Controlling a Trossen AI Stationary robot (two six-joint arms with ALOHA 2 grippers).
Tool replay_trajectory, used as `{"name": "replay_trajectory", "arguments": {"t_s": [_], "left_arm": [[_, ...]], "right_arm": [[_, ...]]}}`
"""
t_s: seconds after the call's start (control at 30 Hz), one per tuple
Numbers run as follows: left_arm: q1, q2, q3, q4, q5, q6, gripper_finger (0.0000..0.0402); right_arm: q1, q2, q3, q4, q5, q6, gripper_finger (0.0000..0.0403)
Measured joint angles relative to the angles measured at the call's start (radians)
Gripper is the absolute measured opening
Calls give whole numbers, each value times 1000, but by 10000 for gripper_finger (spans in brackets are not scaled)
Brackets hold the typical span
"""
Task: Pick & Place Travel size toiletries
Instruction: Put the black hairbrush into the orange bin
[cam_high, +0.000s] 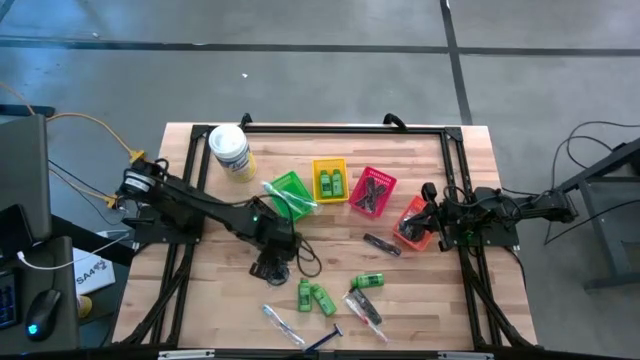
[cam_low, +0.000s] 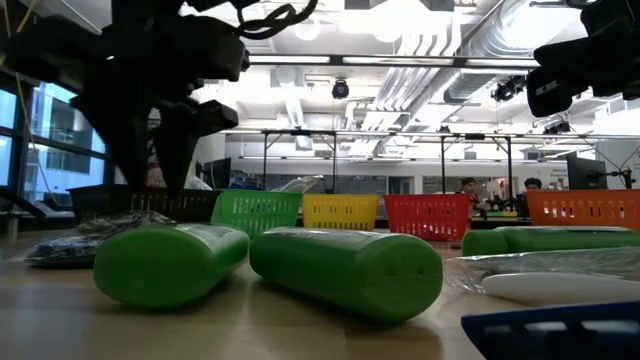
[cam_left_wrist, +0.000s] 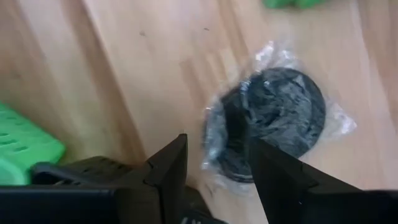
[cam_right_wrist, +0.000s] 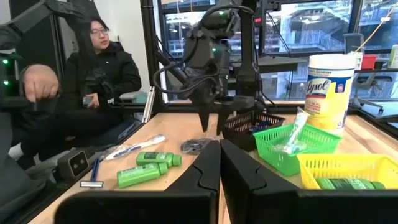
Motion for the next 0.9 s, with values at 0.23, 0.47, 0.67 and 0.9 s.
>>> {"name": "replay_trajectory", "arguments": {"t_s": [0.23, 0.47, 0.67, 0.9], "left_arm": [[-40, 18, 6, 22, -19, 1, 165], [-26, 58, 4, 35, -35, -32, 165], [-21, 105, 5, 28, -35, -4, 165], [-23, 119, 4, 20, -85, 4, 165]], "right_arm": [[0, 3, 0, -11, 1, 0, 2], [0, 3, 0, -15, 1, 21, 2], [0, 4, 0, -24, 5, 23, 3], [0, 4, 0, -23, 4, 24, 3]]}}
